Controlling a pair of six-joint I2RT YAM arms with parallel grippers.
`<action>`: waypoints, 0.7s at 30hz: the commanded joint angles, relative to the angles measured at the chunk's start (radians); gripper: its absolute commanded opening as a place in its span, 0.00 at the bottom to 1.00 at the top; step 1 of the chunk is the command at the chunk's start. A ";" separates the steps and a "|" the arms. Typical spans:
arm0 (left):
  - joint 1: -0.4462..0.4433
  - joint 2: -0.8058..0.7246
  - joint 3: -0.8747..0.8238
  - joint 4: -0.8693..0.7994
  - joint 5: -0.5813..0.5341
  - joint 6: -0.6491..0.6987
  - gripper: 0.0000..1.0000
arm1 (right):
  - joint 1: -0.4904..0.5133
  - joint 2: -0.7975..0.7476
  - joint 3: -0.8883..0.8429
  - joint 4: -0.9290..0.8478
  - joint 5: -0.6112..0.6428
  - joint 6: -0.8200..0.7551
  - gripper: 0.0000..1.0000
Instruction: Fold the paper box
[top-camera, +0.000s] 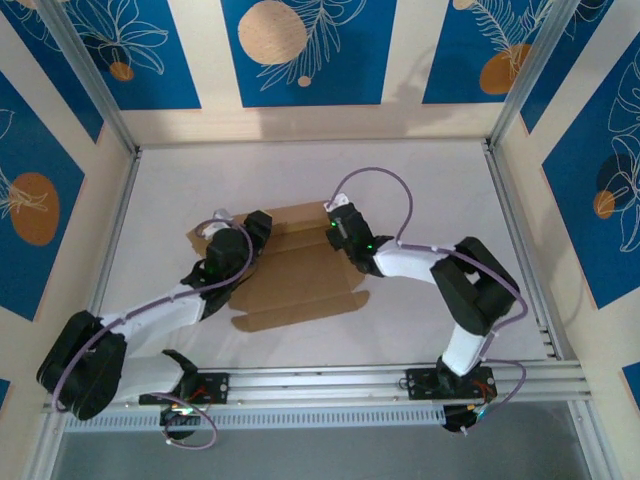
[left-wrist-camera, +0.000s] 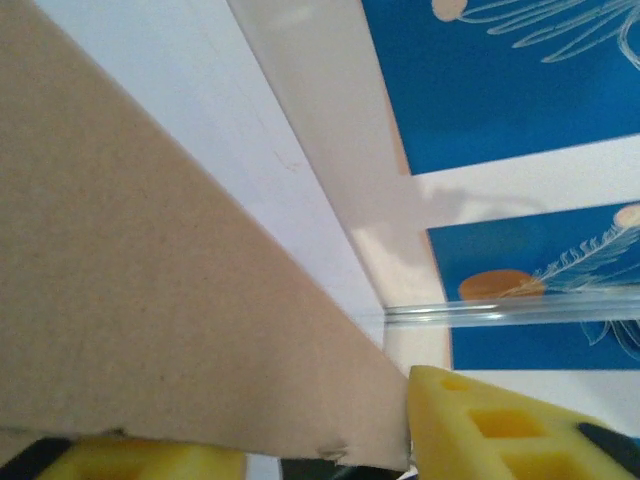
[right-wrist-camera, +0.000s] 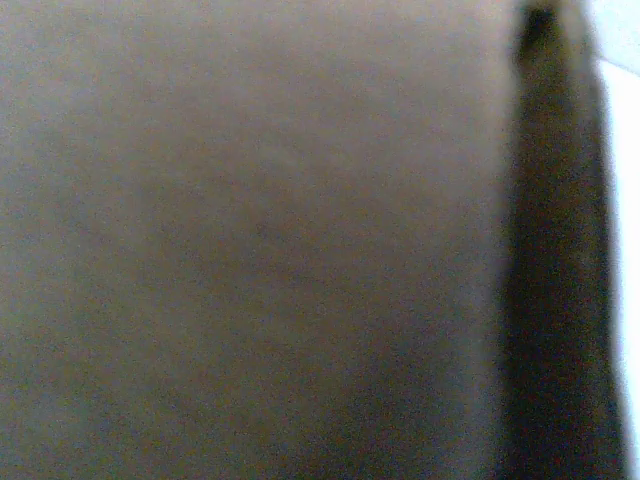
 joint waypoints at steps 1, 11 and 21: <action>0.013 -0.068 0.036 -0.096 0.035 0.091 0.59 | -0.033 -0.105 -0.058 -0.080 -0.177 -0.047 0.03; 0.019 -0.239 0.045 -0.404 0.028 0.186 0.76 | -0.114 -0.256 -0.112 -0.193 -0.491 -0.018 0.04; 0.019 -0.310 0.338 -0.623 0.319 0.592 0.72 | -0.119 -0.265 -0.069 -0.274 -0.462 -0.064 0.03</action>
